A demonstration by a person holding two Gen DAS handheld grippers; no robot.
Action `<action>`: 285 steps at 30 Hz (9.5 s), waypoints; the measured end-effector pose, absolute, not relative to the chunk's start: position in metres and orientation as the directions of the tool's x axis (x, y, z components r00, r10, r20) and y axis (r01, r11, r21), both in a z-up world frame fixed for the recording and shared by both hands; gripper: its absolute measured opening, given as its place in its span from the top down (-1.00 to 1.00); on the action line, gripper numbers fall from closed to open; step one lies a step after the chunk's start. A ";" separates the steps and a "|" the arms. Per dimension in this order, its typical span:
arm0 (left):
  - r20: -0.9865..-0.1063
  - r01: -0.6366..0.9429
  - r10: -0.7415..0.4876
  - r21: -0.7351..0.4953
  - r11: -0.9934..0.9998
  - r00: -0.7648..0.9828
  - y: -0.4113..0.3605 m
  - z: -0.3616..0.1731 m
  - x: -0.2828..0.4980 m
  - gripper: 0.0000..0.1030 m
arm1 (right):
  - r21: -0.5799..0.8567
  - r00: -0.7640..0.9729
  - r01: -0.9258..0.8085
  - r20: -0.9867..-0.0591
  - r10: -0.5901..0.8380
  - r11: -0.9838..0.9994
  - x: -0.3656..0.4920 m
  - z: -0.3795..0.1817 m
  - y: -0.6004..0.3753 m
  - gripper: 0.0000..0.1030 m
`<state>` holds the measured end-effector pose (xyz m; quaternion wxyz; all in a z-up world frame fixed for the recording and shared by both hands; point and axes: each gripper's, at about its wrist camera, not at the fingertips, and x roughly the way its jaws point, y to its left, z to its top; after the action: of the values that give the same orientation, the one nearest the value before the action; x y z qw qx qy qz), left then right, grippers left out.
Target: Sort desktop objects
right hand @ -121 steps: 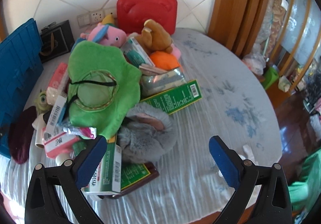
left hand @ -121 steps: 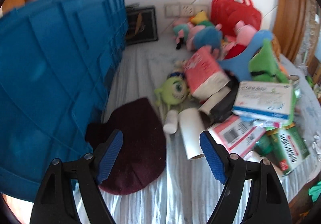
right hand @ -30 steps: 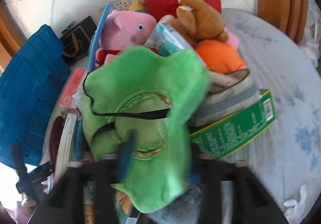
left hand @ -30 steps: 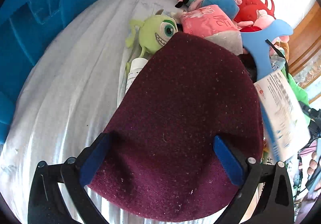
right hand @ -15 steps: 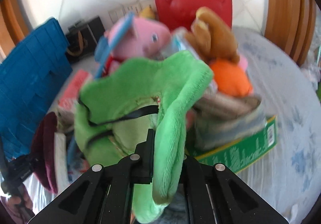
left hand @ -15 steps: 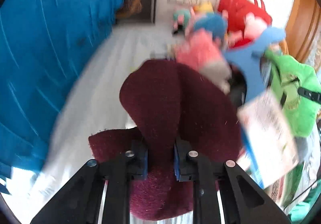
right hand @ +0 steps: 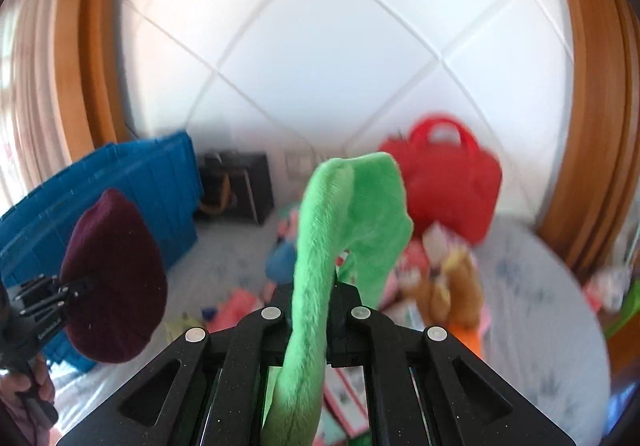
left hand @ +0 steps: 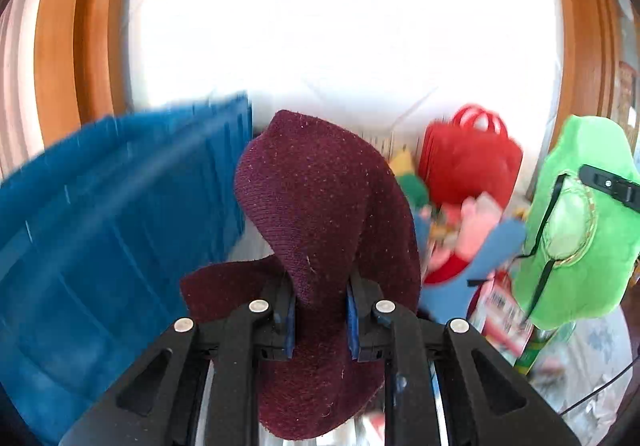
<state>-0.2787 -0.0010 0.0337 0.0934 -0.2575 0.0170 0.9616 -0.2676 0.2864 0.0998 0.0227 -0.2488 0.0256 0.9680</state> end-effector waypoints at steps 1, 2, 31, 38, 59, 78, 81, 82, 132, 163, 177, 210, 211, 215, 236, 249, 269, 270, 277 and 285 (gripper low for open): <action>-0.479 -0.191 0.171 -0.008 -0.982 -0.861 -0.003 0.047 -0.282 0.64 | 0.029 -0.882 -0.047 -0.470 0.028 -0.998 -0.271 0.111 0.279 0.89; -0.467 -0.191 0.171 -0.004 -0.982 -0.867 -0.007 0.058 -0.283 0.64 | -0.004 -0.898 -0.037 -0.438 0.035 -0.999 -0.279 0.136 0.261 0.89; -0.563 -0.054 -0.003 0.085 -0.995 -0.827 -0.332 0.161 -0.468 0.56 | -0.005 -0.909 0.198 -0.375 -0.182 -0.980 -0.511 0.247 -0.118 0.89; -0.590 -0.048 -0.018 0.096 -0.994 -0.807 -0.345 0.141 -0.491 -0.40 | -0.076 -0.880 0.165 -0.461 -0.112 -0.983 -0.542 0.212 -0.144 0.67; -0.543 -0.038 -0.016 0.089 -0.995 -0.840 -0.336 0.170 -0.447 -0.41 | -0.127 -0.885 0.077 -0.465 -0.010 -0.989 -0.507 0.220 -0.127 -0.69; -0.300 -0.158 0.155 -0.015 -0.987 -0.941 -0.201 0.206 -0.276 -0.54 | -0.078 -0.950 -0.060 -0.300 0.081 -0.995 -0.300 0.254 0.024 -1.00; -0.291 -0.227 0.220 -0.011 -0.974 -0.931 -0.164 0.194 -0.253 -0.54 | -0.085 -0.943 -0.108 -0.307 0.129 -0.991 -0.251 0.241 0.075 -1.00; -0.289 -0.244 0.235 -0.006 -0.970 -0.928 -0.151 0.187 -0.247 -0.54 | -0.085 -0.943 -0.108 -0.307 0.129 -0.991 -0.251 0.241 0.075 -1.00; -0.911 -0.444 0.255 -0.091 -0.891 -0.325 0.084 -0.197 -0.159 -0.53 | 0.203 -0.349 -0.568 -0.937 0.010 -0.798 -0.077 -0.177 0.308 -1.00; -0.928 -0.496 0.220 -0.046 -0.867 -0.299 0.072 -0.208 -0.150 -0.01 | 0.218 -0.351 -0.565 -0.936 -0.008 -0.796 -0.089 -0.191 0.297 -0.17; -0.827 -0.472 0.288 -0.031 -0.881 -0.484 0.028 -0.133 -0.163 -0.01 | 0.187 -0.476 -0.544 -0.871 0.118 -0.818 -0.071 -0.115 0.291 -0.08; -0.390 -0.127 0.098 0.050 -0.991 -0.916 -0.213 0.119 -0.256 -0.01 | 0.093 -0.861 0.192 -0.462 -0.213 -0.977 -0.308 0.165 -0.035 -0.07; -0.409 -0.104 0.072 0.057 -0.993 -0.910 -0.229 0.119 -0.269 -0.01 | 0.096 -0.850 0.212 -0.474 -0.232 -0.972 -0.321 0.166 -0.050 -0.07; -0.481 -0.056 0.024 0.052 -0.997 -0.876 -0.277 0.114 -0.305 -0.01 | 0.123 -0.790 0.265 -0.541 -0.288 -0.956 -0.375 0.157 -0.104 -0.07; -0.638 -0.044 0.017 0.027 -0.999 -0.770 -0.355 0.087 -0.373 -0.01 | -0.069 -0.614 0.220 -0.785 -0.083 -0.973 -0.458 0.093 -0.189 -0.07; -0.635 -0.015 -0.032 0.069 -0.997 -0.772 -0.357 0.085 -0.366 -0.45 | -0.210 -0.659 0.204 -0.752 0.025 -0.956 -0.455 0.091 -0.204 -0.12; -0.528 0.001 0.020 -0.039 -0.999 -0.849 -0.363 0.104 -0.307 -0.54 | -0.253 -0.761 0.138 -0.646 0.061 -0.958 -0.389 0.113 -0.194 -0.99; -0.517 0.002 0.023 -0.049 -0.999 -0.856 -0.363 0.105 -0.300 -0.54 | -0.235 -0.766 0.131 -0.641 0.052 -0.963 -0.381 0.114 -0.190 -0.99; -0.421 -0.010 0.019 -0.024 -1.000 -0.907 -0.346 0.109 -0.250 -0.58 | -0.112 -0.802 0.071 -0.597 0.010 -0.991 -0.330 0.117 -0.163 -1.00; -0.417 -0.045 0.056 -0.034 -0.998 -0.907 -0.336 0.108 -0.237 -0.95 | -0.065 -0.808 0.013 -0.589 0.027 -0.998 -0.297 0.112 -0.144 -1.00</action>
<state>-0.2371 -0.3363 0.1079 0.0259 -0.2138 -0.0119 0.9765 -0.2970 -0.1436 0.1122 0.0036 -0.3099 -0.0328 0.9502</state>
